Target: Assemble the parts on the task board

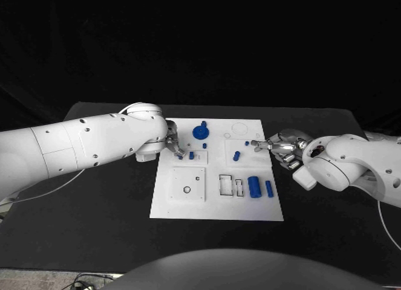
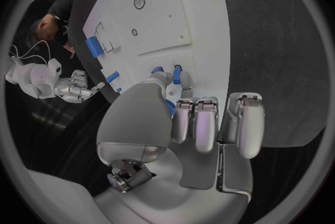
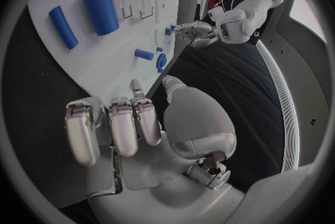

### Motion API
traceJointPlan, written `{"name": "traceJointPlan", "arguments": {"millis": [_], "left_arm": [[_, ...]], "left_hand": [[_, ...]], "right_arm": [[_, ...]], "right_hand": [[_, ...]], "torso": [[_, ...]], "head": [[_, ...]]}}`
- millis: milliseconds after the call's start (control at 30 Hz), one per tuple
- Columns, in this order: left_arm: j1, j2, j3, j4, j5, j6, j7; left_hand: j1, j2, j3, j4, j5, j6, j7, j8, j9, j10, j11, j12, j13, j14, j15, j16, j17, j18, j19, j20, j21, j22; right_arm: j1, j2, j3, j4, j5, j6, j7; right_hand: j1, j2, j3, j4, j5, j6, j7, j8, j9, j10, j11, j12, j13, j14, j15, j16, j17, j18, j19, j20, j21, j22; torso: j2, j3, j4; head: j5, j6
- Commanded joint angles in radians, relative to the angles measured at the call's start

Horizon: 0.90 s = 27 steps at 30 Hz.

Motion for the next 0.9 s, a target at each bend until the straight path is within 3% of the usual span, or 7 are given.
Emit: {"name": "traceJointPlan", "arguments": {"millis": [33,467,733,900], "left_arm": [[0.000,0.000,0.000,0.007,0.010,0.022,-0.133],[-0.001,-0.004,0.000,0.008,0.010,0.017,-0.133],[-0.002,-0.004,0.000,0.006,0.010,0.014,-0.127],[-0.003,-0.001,0.000,-0.001,0.010,0.013,-0.126]], "left_hand": [[-0.001,0.005,0.006,0.002,-0.003,-0.006,0.003,-0.005,0.000,0.102,0.003,0.002,0.263,0.104,-0.005,0.003,0.263,-0.007,0.107,-0.007,0.002,0.263],[-0.002,0.006,0.006,0.002,-0.003,-0.006,0.003,-0.005,-0.001,0.102,0.003,0.002,0.263,0.104,-0.005,0.003,0.263,-0.007,0.107,-0.007,0.002,0.263],[-0.003,0.006,0.006,0.002,-0.004,-0.006,0.003,-0.005,-0.001,0.102,0.003,0.002,0.263,0.104,-0.005,0.003,0.263,-0.007,0.107,-0.007,0.002,0.263],[-0.003,0.006,0.007,0.002,-0.004,-0.006,0.003,-0.005,-0.001,0.102,0.004,0.002,0.263,0.104,-0.005,0.003,0.263,-0.007,0.107,-0.007,0.002,0.263]], "right_arm": [[-0.001,0.001,0.000,0.000,-0.008,0.004,0.005],[-0.001,0.001,0.000,-0.001,-0.008,0.005,0.005],[-0.001,0.003,0.000,0.000,-0.008,0.005,0.006],[-0.001,0.003,0.000,0.000,-0.008,0.004,0.006]], "right_hand": [[0.009,0.000,-0.007,0.001,0.006,-0.006,0.000,0.006,0.000,0.104,0.009,0.004,0.263,0.104,0.007,0.004,0.263,-0.007,0.103,0.006,0.004,0.263],[0.009,0.000,-0.007,0.001,0.006,-0.006,0.000,0.006,0.000,0.104,0.009,0.004,0.263,0.104,0.007,0.004,0.263,-0.007,0.103,0.006,0.004,0.263],[0.013,0.002,-0.012,0.002,0.007,-0.008,0.001,0.009,0.000,0.104,0.010,0.004,0.263,0.104,0.008,0.004,0.263,-0.007,0.103,0.007,0.004,0.263],[0.013,0.002,-0.012,0.002,0.007,-0.008,0.001,0.009,0.000,0.104,0.010,0.004,0.263,0.104,0.008,0.004,0.263,-0.007,0.103,0.007,0.004,0.263]], "torso": [[0.000,0.0003,0.0006],[0.000,-0.0014,0.0008],[0.000,-0.0001,-0.0018],[0.001,-0.0006,0.0012]], "head": [[-0.001,0.000],[0.002,0.000],[0.003,0.000],[0.000,0.000]]}}
